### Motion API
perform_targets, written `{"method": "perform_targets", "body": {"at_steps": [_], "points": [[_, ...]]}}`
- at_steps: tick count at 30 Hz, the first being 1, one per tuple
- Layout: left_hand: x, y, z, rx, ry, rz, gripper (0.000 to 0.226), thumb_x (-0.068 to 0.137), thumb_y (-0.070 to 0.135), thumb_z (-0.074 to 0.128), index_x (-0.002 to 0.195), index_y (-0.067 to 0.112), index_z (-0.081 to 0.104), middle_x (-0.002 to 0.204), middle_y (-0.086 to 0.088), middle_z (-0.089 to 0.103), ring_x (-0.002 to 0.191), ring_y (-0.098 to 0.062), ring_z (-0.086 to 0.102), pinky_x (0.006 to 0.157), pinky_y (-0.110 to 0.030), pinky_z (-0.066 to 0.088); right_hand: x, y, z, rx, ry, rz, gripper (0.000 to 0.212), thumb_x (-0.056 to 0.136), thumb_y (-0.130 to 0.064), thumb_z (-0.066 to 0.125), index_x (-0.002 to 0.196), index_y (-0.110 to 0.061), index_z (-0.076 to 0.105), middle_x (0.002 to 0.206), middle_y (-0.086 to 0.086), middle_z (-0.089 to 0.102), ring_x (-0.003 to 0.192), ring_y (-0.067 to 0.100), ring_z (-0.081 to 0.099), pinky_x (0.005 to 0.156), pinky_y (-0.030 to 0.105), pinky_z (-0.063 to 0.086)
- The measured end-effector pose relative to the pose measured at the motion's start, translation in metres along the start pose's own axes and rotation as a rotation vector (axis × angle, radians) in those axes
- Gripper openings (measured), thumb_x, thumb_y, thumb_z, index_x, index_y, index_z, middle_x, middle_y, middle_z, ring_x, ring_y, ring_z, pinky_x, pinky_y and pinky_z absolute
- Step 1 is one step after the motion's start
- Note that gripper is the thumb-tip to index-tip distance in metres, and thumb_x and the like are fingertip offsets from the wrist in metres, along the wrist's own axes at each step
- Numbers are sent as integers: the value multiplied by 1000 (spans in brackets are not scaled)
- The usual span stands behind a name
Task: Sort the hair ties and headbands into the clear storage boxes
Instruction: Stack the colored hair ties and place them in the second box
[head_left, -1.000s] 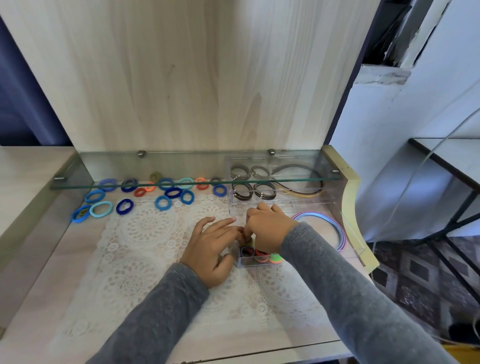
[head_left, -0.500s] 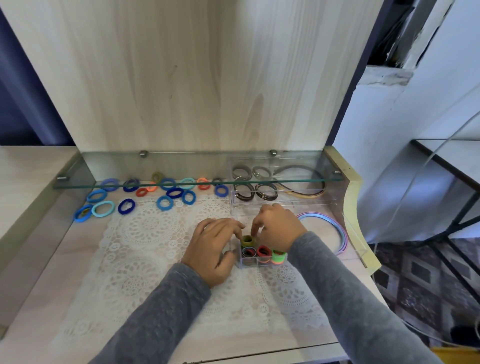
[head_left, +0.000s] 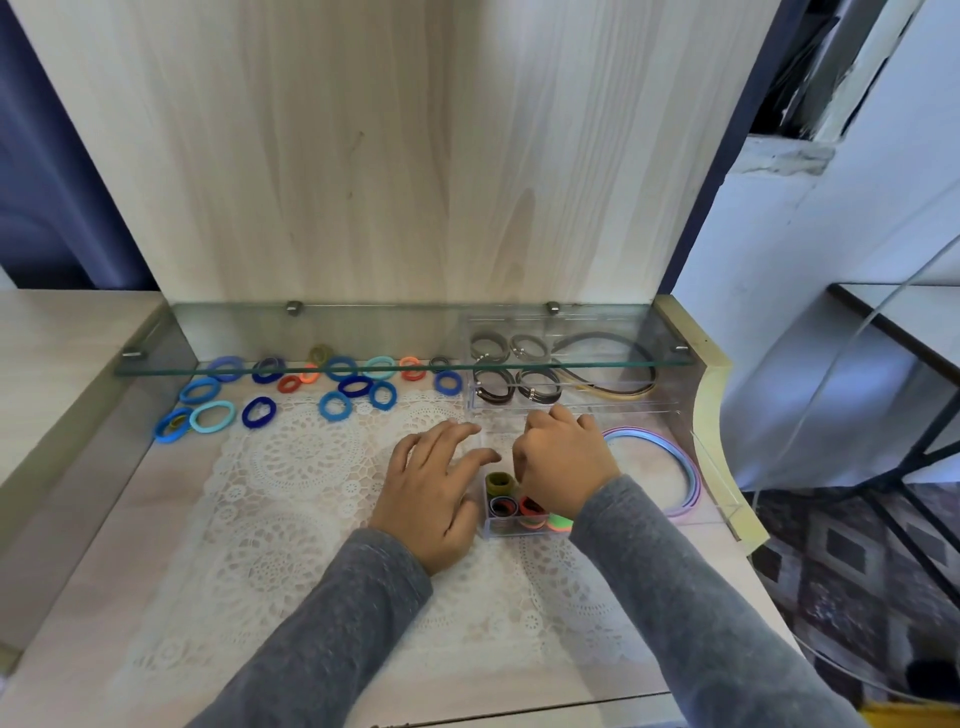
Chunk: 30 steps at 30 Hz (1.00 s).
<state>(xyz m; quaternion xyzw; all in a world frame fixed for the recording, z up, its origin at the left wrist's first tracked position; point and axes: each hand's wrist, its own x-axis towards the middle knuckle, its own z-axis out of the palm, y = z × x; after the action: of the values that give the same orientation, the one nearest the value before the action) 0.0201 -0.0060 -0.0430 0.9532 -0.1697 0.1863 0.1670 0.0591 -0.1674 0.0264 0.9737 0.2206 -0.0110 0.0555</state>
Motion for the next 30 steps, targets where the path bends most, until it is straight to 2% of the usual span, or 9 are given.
{"method": "perform_targets", "body": {"at_steps": [5, 16, 20, 25, 30], "points": [[1, -1, 1, 96, -41, 7, 42, 74, 31, 42, 114, 32, 59, 143, -1, 43, 136, -26, 33, 108, -45, 20, -1, -2, 2, 25, 18, 9, 24, 89, -22, 48, 98, -24, 70, 114, 1, 56, 109, 25, 43, 91, 41, 36], [0, -1, 2, 32, -38, 38, 40, 71, 31, 41, 107, 28, 58, 140, -1, 46, 136, -25, 33, 107, -44, 23, -1, 0, 1, 115, -13, 33, 22, 88, -22, 50, 97, -25, 70, 114, 0, 56, 109, 23, 43, 93, 40, 35], [0, -1, 2, 17, -32, 30, 44, 69, 30, 41, 110, 29, 57, 139, 1, 46, 136, -24, 34, 109, -42, 21, -1, 0, 3, 128, -17, 29, 22, 89, -25, 50, 103, -28, 67, 118, -1, 54, 114, 23, 43, 95, 40, 35], [0, -1, 1, 12, 20, -42, 49, 67, 28, 45, 115, 29, 55, 134, 5, 50, 132, -20, 38, 108, -38, 22, -2, -4, 4, 126, -28, -22, 31, 89, -18, 46, 111, -28, 66, 122, -2, 52, 116, 22, 39, 97, 39, 33], [0, 0, -3, 6, 101, -104, 47, 66, 25, 44, 111, 26, 56, 122, 6, 55, 121, -18, 47, 101, -40, 31, -4, -7, 4, 109, -10, -39, 34, 88, -17, 45, 113, -27, 65, 121, -2, 52, 114, 22, 38, 96, 39, 34]]}}
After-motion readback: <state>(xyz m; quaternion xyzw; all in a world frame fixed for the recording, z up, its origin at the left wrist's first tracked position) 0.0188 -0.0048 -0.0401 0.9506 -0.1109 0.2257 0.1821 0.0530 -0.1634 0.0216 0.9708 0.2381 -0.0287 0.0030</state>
